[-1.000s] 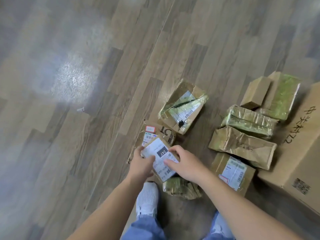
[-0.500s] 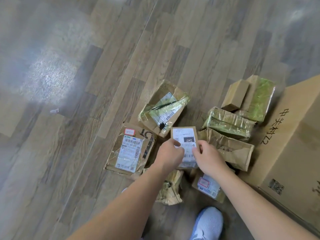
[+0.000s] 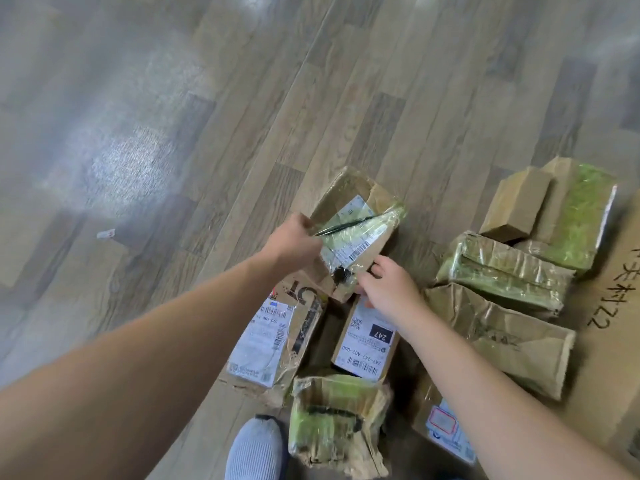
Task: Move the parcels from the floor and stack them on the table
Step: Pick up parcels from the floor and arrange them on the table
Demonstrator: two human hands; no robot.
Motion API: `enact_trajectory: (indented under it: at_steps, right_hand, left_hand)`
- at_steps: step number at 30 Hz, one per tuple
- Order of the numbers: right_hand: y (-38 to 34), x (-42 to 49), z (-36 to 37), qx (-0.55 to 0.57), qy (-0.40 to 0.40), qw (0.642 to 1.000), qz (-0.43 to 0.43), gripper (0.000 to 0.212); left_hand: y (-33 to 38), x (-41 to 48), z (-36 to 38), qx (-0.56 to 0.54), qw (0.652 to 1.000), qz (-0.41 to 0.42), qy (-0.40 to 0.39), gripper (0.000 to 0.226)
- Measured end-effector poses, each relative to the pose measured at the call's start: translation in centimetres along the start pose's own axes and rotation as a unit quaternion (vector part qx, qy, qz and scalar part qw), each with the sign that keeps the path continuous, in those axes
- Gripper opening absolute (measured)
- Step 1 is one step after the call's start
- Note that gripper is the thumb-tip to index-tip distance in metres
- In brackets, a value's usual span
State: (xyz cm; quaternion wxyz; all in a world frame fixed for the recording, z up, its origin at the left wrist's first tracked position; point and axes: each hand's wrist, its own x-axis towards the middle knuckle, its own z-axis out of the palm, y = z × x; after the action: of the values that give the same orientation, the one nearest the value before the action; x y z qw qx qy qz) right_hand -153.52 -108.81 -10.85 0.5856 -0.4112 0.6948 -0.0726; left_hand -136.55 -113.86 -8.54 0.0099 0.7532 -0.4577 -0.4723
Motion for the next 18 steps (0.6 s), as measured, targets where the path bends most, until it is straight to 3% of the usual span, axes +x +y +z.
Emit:
enact_trajectory:
  at_steps: [4, 7, 11, 14, 18]
  right_hand:
    - [-1.5, -1.0, -0.4, 0.100, 0.028, 0.995, 0.006, 0.032]
    - [-3.7, -3.8, -2.7, 0.114, 0.054, 0.992, 0.003, 0.048]
    - [-9.1, -11.3, -8.3, 0.137, 0.124, 0.983, -0.013, 0.047]
    - [-14.3, -19.7, -14.2, 0.111, 0.184, 0.976, -0.040, 0.048]
    - [-20.0, -32.8, -20.8, 0.023, 0.235, 0.970, -0.050, 0.040]
  left_hand:
    - [0.6, -1.0, -0.9, -0.049, 0.999, 0.000, 0.002, 0.026]
    - [2.8, -4.1, -2.8, -0.109, 0.993, 0.031, 0.027, 0.030]
    - [9.2, -11.8, -7.2, -0.232, 0.969, 0.046, 0.065, 0.028]
    - [14.5, -19.5, -10.0, -0.260, 0.965, 0.021, 0.016, 0.040]
    - [22.1, -29.9, -14.4, -0.251, 0.966, 0.047, -0.043, 0.025]
